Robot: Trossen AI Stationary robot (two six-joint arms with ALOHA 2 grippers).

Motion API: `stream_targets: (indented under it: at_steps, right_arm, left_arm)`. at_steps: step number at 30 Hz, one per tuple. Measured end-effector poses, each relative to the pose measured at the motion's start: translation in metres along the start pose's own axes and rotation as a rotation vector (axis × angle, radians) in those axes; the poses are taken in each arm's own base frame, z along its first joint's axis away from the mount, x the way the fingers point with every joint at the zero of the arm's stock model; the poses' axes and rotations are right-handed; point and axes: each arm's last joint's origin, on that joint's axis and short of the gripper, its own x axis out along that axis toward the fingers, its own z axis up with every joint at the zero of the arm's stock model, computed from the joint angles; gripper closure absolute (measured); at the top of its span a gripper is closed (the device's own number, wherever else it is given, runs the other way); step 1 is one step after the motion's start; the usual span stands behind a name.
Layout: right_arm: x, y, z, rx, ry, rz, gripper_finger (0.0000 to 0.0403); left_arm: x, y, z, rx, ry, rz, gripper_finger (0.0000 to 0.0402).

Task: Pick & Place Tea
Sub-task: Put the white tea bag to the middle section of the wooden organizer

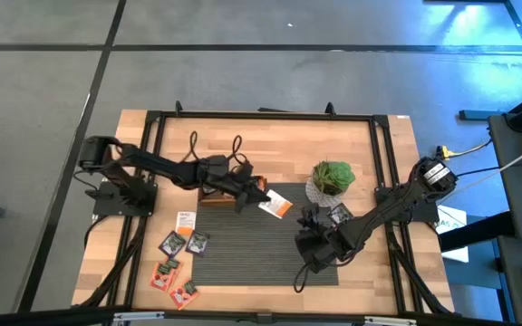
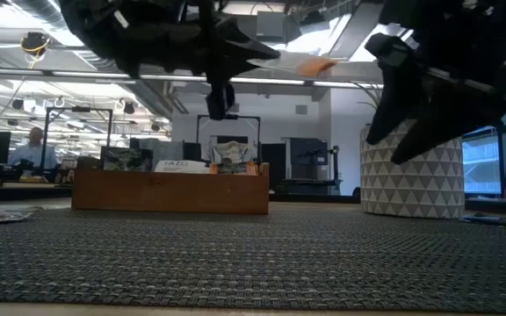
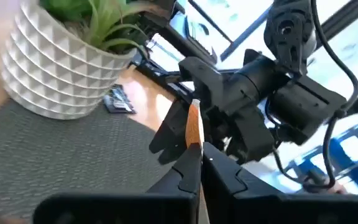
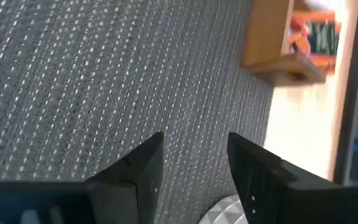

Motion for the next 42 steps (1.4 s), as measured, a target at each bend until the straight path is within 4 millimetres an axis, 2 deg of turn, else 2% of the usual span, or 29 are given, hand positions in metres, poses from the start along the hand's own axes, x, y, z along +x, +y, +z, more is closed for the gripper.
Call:
stream_targets:
  at_steps: [5,10,16,20,26,42]
  right_arm:
    - [0.003,0.001,-0.002,0.082,-0.007,0.000,0.0224]
    - [0.011,-0.007,0.003,0.118,-0.043,-0.006,0.0224]
    - [0.023,-0.025,0.013,0.149,-0.112,-0.028,0.0224]
    - [0.032,-0.038,0.017,0.178,-0.137,0.029,0.0224]
    - [0.042,-0.052,0.017,0.216,-0.145,0.125,0.0224]
    - [0.047,-0.058,0.016,0.228,-0.143,0.162,0.0224]
  left_arm:
    - [-0.026,-0.012,0.007,0.062,0.096,0.097,0.0398]
    - [-0.054,-0.021,0.005,0.075,0.227,0.198,0.0399]
    - [-0.069,-0.026,0.009,0.050,0.417,0.351,0.0399]
    - [-0.068,-0.030,0.014,0.168,0.561,0.463,0.0399]
    - [-0.067,-0.028,0.025,0.338,0.684,0.605,0.0399]
    - [-0.045,0.001,0.011,0.483,0.875,0.591,0.0398]
